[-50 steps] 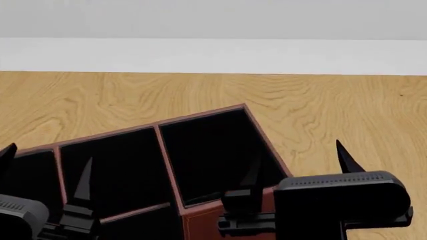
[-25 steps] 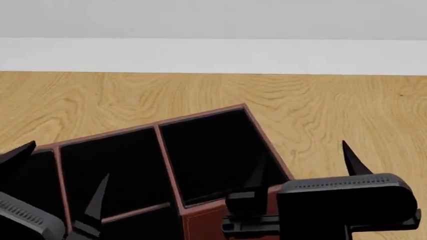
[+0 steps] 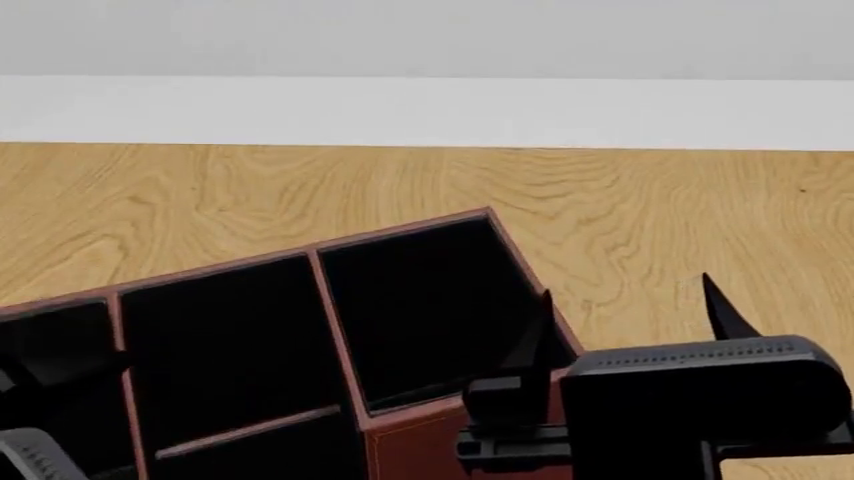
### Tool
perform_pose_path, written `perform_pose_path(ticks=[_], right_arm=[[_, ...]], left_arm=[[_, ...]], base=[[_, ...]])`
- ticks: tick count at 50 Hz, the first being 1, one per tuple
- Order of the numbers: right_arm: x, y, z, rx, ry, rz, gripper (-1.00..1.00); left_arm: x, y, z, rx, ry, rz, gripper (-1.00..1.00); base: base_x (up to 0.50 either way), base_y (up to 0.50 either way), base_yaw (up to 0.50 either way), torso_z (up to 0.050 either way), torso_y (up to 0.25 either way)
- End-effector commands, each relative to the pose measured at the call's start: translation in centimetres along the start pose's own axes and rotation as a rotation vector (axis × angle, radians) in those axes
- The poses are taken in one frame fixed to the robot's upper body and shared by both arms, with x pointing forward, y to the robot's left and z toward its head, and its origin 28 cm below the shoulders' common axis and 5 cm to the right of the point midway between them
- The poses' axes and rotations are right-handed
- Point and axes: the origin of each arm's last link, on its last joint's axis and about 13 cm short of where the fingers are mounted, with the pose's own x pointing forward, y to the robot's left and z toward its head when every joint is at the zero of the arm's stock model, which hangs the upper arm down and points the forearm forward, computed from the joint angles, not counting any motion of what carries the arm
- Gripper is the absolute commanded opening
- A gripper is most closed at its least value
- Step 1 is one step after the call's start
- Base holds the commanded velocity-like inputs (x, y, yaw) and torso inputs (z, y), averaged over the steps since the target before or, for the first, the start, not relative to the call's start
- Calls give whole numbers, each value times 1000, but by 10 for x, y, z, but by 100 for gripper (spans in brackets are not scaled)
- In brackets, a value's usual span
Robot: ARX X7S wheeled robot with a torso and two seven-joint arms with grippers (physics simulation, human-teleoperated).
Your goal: Pick up the book and place it in the front compartment of the caddy.
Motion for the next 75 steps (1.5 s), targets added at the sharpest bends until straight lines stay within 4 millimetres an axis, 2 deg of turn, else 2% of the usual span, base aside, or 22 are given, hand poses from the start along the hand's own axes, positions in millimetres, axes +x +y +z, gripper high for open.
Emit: perform_pose_path(ticks=[1,13,25,52,75], right_arm=[[-1,-2,3,-5,-3,-6,100],[-1,-2,4,-7,1,-7,100],[-1,-2,1,-8,13,-8,100],[-2,-3,2,-11,13,-9,100],[-3,-4,-1,-14,22,-16,100]], left_arm=[[-19,5,19,48,83,-108,100],[-24,-2,35,55,90,-217,100],[-15,-12,35,46,113,-319,100],[-19,-28,33,71,163,-488,100],[-7,-42,27,96,166,-611,100]], base=[[0,0,0,0,0],[0,0,0,0,0],[0,0,0,0,0],[0,0,0,0,0],[0,0,0,0,0]])
